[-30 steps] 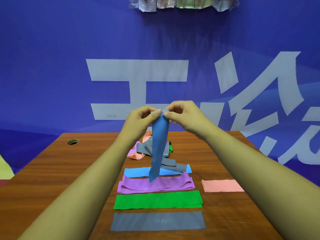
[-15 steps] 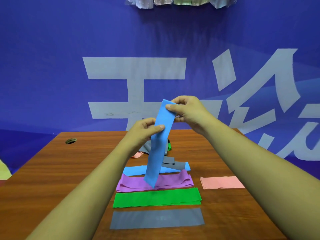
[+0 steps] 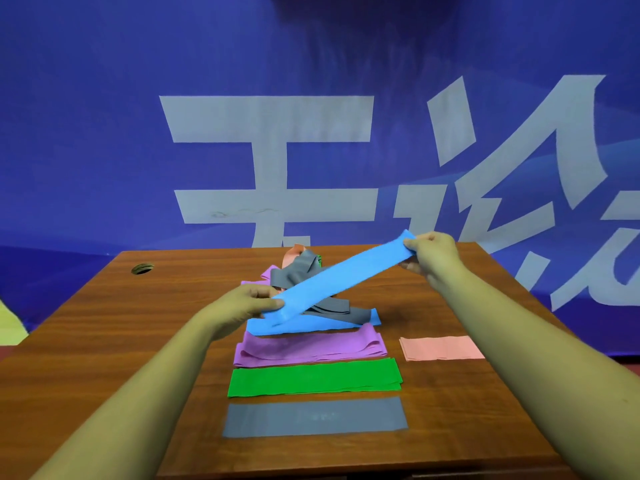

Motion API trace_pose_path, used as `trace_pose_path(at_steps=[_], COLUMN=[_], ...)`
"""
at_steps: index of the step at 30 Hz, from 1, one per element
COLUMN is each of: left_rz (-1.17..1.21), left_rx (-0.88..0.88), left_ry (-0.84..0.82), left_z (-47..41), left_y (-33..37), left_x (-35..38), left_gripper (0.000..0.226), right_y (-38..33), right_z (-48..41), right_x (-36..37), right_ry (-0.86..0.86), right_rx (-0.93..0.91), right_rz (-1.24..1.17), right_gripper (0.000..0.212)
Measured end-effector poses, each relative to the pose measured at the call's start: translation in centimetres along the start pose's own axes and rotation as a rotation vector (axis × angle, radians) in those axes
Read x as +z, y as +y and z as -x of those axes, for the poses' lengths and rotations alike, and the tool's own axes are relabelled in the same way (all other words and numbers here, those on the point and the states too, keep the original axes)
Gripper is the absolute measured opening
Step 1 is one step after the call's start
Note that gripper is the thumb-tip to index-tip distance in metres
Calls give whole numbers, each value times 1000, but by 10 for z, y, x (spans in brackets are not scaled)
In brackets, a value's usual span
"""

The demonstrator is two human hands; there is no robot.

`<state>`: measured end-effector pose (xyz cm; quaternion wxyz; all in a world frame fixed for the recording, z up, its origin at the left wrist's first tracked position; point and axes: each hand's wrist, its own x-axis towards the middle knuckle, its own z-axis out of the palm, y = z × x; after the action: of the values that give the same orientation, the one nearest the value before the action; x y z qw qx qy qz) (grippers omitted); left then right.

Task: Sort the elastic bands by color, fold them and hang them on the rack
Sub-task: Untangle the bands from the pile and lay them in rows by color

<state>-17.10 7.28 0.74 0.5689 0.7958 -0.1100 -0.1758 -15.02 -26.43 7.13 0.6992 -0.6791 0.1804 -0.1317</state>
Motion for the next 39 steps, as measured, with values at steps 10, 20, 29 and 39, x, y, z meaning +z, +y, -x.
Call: trace_pose_path(at_steps=[10, 20, 29, 39], left_rz=[40, -287, -512, -554], left_rx=[-164, -238, -247, -210], left_ry=[359, 453, 547, 647], left_z=[-18, -49, -62, -63], left_y=[-41, -79, -94, -112], left_x=[-9, -17, -13, -4], left_gripper=[7, 3, 12, 17], right_y=[83, 125, 154, 174], right_z=[-2, -28, -46, -45], right_x=[3, 16, 31, 35], right_ry=[-74, -92, -91, -74], right_rx=[178, 146, 44, -80], right_rz=[321, 595, 711, 856], right_gripper=[13, 12, 10, 11])
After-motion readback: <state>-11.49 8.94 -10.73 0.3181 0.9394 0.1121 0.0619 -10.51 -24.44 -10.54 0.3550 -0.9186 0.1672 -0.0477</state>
